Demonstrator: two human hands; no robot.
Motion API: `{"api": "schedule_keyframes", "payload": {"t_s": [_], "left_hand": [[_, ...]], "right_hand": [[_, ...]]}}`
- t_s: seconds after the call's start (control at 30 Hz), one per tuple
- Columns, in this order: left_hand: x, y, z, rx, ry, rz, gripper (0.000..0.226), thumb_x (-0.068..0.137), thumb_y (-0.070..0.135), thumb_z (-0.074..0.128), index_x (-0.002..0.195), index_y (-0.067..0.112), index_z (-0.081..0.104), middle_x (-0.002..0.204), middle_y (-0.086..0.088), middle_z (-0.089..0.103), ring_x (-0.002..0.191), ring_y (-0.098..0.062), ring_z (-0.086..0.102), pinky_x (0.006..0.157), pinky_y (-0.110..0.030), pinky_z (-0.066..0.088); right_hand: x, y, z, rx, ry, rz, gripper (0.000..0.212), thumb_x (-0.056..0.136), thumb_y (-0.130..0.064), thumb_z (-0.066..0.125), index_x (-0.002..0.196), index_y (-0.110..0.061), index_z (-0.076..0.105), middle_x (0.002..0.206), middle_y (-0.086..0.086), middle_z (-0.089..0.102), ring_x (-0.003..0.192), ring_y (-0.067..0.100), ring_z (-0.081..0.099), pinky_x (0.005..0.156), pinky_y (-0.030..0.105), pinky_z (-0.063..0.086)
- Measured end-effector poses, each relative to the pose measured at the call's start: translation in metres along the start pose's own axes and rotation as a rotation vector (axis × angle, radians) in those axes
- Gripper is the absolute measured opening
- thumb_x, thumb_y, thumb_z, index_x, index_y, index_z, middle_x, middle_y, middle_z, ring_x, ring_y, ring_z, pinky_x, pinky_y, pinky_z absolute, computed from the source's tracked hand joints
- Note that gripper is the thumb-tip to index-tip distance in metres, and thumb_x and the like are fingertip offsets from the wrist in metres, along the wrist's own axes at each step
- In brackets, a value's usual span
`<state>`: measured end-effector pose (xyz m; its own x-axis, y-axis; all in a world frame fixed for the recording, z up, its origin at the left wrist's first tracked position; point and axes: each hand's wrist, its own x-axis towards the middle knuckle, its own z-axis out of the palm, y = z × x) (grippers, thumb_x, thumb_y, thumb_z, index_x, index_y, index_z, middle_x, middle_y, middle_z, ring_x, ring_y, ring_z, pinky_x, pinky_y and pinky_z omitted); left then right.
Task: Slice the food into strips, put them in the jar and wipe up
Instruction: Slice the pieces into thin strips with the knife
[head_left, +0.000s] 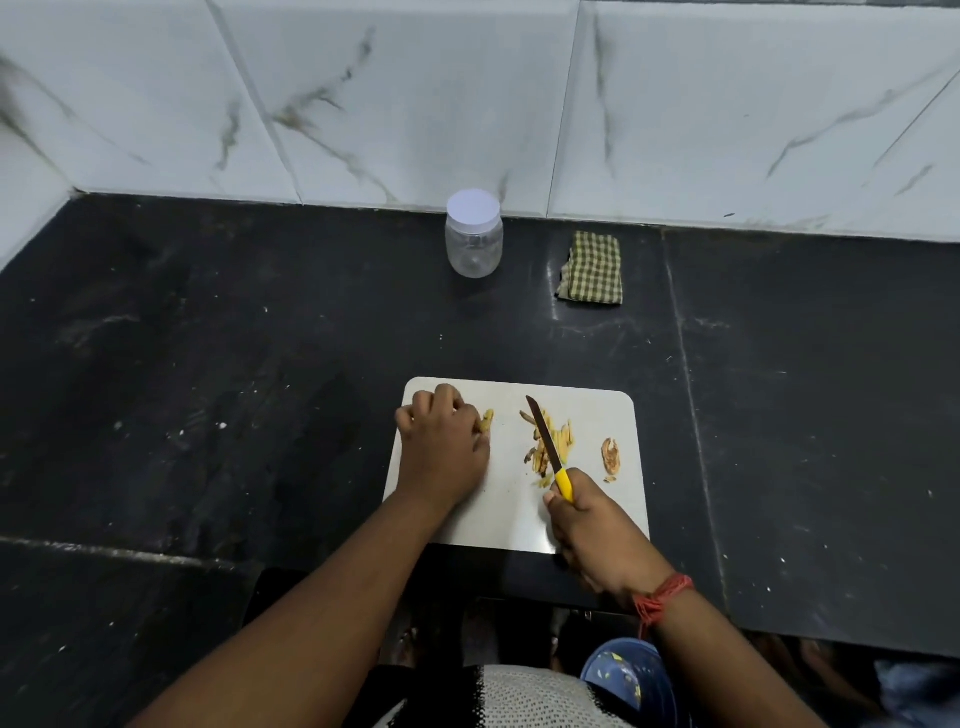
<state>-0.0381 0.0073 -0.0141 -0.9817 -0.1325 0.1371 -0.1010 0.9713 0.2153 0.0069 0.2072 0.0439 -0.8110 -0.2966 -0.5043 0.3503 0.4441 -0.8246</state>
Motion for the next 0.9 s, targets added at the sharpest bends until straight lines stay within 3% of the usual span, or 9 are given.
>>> {"api": "schedule_keyframes", "payload": {"t_s": [0.13,0.3,0.4,0.67,0.8,0.9], "left_hand": [[-0.003,0.006,0.002,-0.045,-0.015,0.045,0.024,0.087,0.049,0.060,0.095,0.028,0.071,0.114,0.006,0.052,0.107,-0.017,0.043,0.090,-0.038,0.030],[0.002,0.004,0.000,-0.049,-0.046,0.015,0.028,0.090,0.042,0.058,0.113,0.028,0.067,0.125,0.004,0.051,0.115,-0.021,0.041,0.095,-0.041,0.030],[0.008,0.003,-0.002,-0.035,-0.076,0.070,0.022,0.092,0.041,0.059,0.108,0.030,0.069,0.122,0.007,0.053,0.114,-0.019,0.042,0.095,-0.039,0.026],[0.002,0.008,-0.004,-0.020,-0.039,0.130,0.012,0.097,0.033,0.058,0.104,0.025,0.065,0.103,0.006,0.066,0.094,-0.016,0.057,0.093,-0.039,0.032],[-0.004,0.013,-0.003,-0.060,-0.071,0.183,0.021,0.099,0.037,0.051,0.109,0.028,0.067,0.109,0.008,0.067,0.099,-0.014,0.056,0.094,-0.039,0.028],[-0.005,0.007,-0.006,-0.123,-0.024,0.133,0.026,0.094,0.026,0.059,0.118,0.028,0.068,0.115,0.004,0.063,0.105,-0.018,0.052,0.092,-0.037,0.027]], "right_hand": [[0.000,-0.001,0.001,-0.017,0.006,-0.006,0.018,0.102,-0.036,0.042,0.084,-0.039,0.045,0.068,0.004,0.047,0.046,0.013,0.038,0.038,0.022,0.030],[0.000,0.004,0.002,-0.049,0.006,0.018,0.016,0.101,-0.035,0.042,0.086,-0.033,0.044,0.069,0.003,0.050,0.044,0.009,0.039,0.038,0.021,0.031],[0.001,0.004,0.004,-0.063,0.009,0.018,0.013,0.102,-0.035,0.042,0.090,-0.030,0.045,0.071,0.001,0.052,0.047,0.009,0.042,0.039,0.020,0.032],[0.001,-0.001,0.002,-0.066,0.016,0.018,0.010,0.102,-0.036,0.042,0.094,-0.032,0.046,0.069,-0.001,0.051,0.048,0.011,0.042,0.040,0.022,0.033],[0.003,-0.004,0.003,-0.056,0.014,0.002,0.008,0.102,-0.035,0.042,0.100,-0.031,0.048,0.066,0.000,0.050,0.046,0.012,0.041,0.039,0.022,0.033],[0.004,-0.005,0.003,-0.084,0.023,-0.004,0.009,0.102,-0.035,0.042,0.102,-0.029,0.049,0.067,-0.005,0.051,0.046,0.006,0.043,0.042,0.020,0.035]]}}
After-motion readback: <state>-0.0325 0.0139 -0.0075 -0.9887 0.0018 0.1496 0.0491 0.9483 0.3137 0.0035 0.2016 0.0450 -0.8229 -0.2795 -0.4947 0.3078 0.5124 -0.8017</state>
